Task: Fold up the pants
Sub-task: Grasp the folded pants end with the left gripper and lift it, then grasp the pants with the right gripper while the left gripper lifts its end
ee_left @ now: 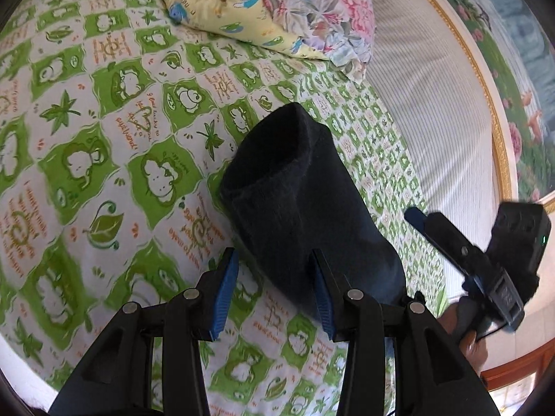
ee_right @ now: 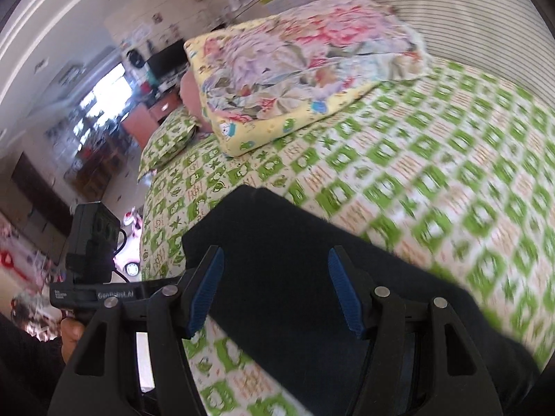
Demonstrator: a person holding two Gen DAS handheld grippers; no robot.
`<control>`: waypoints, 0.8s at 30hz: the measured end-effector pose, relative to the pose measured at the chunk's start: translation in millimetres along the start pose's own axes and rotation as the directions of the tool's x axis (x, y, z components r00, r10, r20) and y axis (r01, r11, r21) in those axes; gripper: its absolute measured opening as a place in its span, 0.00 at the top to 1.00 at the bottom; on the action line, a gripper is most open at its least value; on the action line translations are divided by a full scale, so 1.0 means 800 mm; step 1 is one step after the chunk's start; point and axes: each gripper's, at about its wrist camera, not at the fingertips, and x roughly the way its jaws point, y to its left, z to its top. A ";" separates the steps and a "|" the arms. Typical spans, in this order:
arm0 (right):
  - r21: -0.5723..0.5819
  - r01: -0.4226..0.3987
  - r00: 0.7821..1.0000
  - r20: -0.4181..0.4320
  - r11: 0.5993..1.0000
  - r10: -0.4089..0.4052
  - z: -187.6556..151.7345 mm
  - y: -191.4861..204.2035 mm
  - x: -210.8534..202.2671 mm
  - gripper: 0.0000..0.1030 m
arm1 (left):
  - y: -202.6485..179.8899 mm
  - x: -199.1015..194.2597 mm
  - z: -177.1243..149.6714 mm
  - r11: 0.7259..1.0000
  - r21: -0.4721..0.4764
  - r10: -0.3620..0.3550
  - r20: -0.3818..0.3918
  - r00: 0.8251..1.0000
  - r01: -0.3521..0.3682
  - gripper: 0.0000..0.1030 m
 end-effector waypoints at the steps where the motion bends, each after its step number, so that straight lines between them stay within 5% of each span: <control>1: -0.020 -0.002 1.000 -0.016 1.000 0.002 0.007 0.001 0.007 0.38 | 0.002 0.002 0.001 1.000 -0.006 -0.002 -0.001 1.000 0.002 0.59; 15: -0.165 -0.109 0.950 -0.308 0.980 0.054 0.071 -0.002 0.156 0.38 | 0.013 0.016 0.006 0.999 -0.044 -0.006 0.003 1.000 0.006 0.58; 16: -0.155 -0.132 0.949 -0.305 0.979 0.080 0.074 -0.003 0.161 0.45 | 0.013 0.016 0.006 0.999 -0.047 -0.010 0.003 1.000 0.010 0.58; 17: -0.146 -0.150 0.947 -0.304 0.978 0.100 0.076 -0.003 0.162 0.66 | 0.014 0.016 0.006 0.999 -0.050 -0.013 0.000 1.000 0.013 0.57; 20: -0.127 -0.174 0.948 -0.290 0.977 0.131 0.081 0.000 0.161 0.83 | 0.016 0.017 0.010 0.997 -0.069 -0.020 -0.003 1.000 0.019 0.56; 24: -0.094 -0.187 0.955 -0.253 0.978 0.158 0.082 -0.004 0.146 0.87 | 0.013 0.020 0.013 0.997 -0.073 0.002 0.009 1.000 -0.002 0.55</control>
